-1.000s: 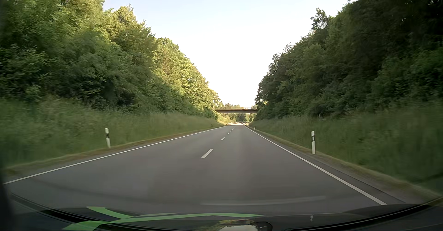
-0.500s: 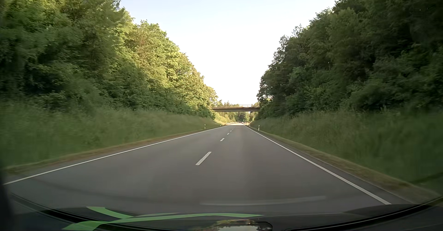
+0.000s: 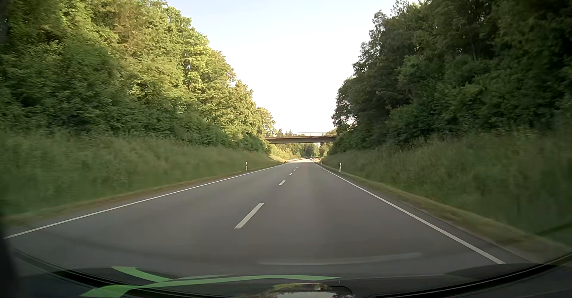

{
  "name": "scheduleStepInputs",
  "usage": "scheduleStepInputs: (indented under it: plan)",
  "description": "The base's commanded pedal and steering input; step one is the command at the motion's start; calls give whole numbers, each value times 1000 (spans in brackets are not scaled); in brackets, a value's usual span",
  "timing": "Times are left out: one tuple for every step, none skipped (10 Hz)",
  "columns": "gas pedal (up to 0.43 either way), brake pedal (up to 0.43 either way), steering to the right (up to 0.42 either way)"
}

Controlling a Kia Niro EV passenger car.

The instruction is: Follow the waypoints while adhering to traffic rules and regulations

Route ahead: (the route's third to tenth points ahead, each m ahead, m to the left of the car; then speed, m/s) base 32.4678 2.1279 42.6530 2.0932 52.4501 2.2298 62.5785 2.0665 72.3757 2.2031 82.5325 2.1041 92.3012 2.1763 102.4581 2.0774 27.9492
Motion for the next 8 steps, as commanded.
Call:
scheduleStepInputs:
  plan:
    - [287, 0, 4]
    - [287, 0, 4]
    - [287, 0, 4]
    - [287, 0, 4]
    - [287, 0, 4]
    - [287, 0, 3]
    - [287, 0, 1]
    - [287, 0, -1]
